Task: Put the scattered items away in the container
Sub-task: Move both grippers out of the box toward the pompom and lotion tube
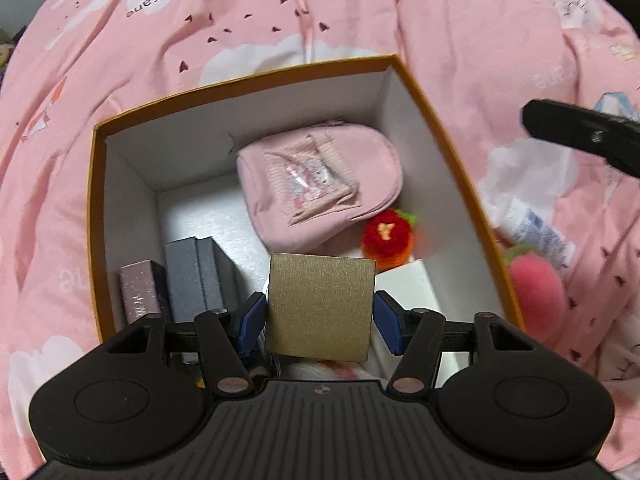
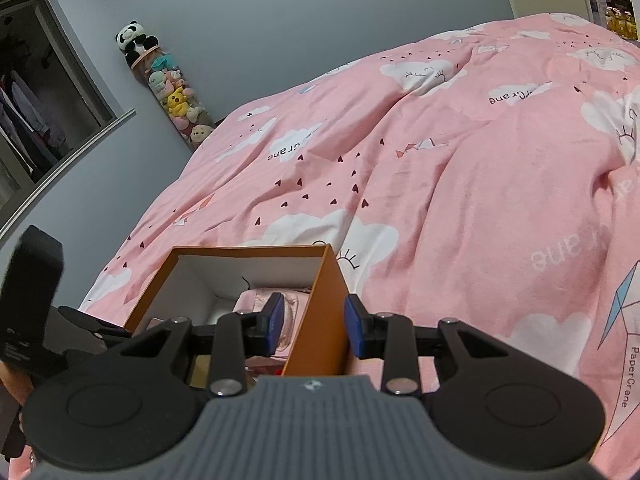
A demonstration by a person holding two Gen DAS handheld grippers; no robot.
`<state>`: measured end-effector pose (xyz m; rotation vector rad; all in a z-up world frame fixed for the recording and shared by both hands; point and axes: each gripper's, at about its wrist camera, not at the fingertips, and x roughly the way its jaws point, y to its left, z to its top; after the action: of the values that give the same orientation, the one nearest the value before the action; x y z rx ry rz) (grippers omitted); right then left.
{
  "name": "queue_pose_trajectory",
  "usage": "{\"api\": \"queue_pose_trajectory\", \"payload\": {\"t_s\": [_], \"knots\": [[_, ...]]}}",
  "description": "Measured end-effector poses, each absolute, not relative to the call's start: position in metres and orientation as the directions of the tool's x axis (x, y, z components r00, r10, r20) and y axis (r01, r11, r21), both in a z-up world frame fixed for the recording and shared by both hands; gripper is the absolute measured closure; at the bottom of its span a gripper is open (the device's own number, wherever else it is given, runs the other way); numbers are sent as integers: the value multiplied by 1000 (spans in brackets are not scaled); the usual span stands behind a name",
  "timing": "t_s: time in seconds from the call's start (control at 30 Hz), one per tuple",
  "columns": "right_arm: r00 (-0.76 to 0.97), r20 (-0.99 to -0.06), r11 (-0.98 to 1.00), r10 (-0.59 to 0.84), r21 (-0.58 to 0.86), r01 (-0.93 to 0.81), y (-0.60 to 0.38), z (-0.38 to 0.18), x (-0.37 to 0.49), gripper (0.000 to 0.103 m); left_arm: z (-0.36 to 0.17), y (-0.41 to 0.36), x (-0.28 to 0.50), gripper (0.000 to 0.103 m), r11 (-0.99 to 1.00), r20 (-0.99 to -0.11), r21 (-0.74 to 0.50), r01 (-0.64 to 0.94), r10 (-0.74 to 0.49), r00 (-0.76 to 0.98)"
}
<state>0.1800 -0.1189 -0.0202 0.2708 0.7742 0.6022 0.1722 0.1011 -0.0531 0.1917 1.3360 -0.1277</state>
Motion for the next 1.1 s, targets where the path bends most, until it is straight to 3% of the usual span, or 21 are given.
{"api": "queue_pose_trajectory", "payload": {"t_s": [0.67, 1.1], "knots": [[525, -643, 828, 558, 390, -404, -115, -39, 178, 63, -69, 100, 175, 34, 989, -965, 124, 80, 101, 243], [505, -650, 816, 567, 359, -453, -107, -36, 169, 55, -20, 93, 138, 34, 988, -904, 112, 106, 57, 424]]}}
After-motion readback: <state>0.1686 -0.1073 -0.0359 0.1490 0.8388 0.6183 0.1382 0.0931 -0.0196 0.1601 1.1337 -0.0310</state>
